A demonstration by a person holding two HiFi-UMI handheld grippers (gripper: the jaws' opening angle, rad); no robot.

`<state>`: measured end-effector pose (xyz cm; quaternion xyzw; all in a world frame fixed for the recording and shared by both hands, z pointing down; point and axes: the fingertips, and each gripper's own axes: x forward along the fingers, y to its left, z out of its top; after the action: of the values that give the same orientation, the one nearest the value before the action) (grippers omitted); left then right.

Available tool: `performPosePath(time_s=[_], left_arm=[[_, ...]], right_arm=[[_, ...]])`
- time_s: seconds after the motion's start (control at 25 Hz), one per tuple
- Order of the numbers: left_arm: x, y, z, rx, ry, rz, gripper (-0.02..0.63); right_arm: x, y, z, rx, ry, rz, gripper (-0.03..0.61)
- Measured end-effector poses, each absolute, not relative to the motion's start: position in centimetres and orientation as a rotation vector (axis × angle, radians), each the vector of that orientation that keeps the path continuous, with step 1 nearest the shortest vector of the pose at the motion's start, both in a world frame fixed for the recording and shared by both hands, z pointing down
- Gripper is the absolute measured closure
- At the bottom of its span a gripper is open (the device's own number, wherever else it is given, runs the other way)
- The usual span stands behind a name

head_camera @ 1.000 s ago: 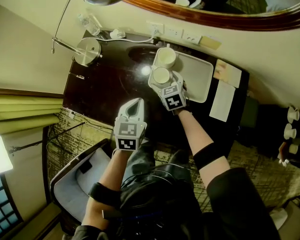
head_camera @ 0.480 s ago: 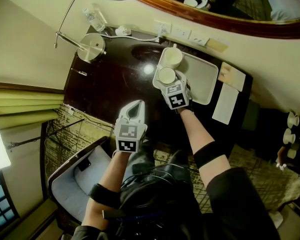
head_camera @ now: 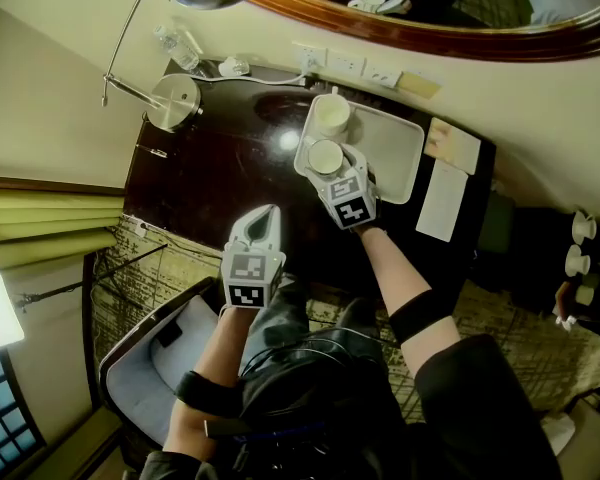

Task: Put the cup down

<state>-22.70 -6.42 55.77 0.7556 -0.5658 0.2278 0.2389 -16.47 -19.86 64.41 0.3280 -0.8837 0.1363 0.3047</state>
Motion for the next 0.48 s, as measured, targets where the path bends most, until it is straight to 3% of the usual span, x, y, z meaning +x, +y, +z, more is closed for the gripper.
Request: performPosePath(time_s=[0.48], left_arm=[[-15.5, -4.7, 55.0, 2.13, -1.479, 0.626, 0.612]], right_arm=[[-6.2, -11.7, 62.6, 0.861, -2.329, 0.412, 0.181]])
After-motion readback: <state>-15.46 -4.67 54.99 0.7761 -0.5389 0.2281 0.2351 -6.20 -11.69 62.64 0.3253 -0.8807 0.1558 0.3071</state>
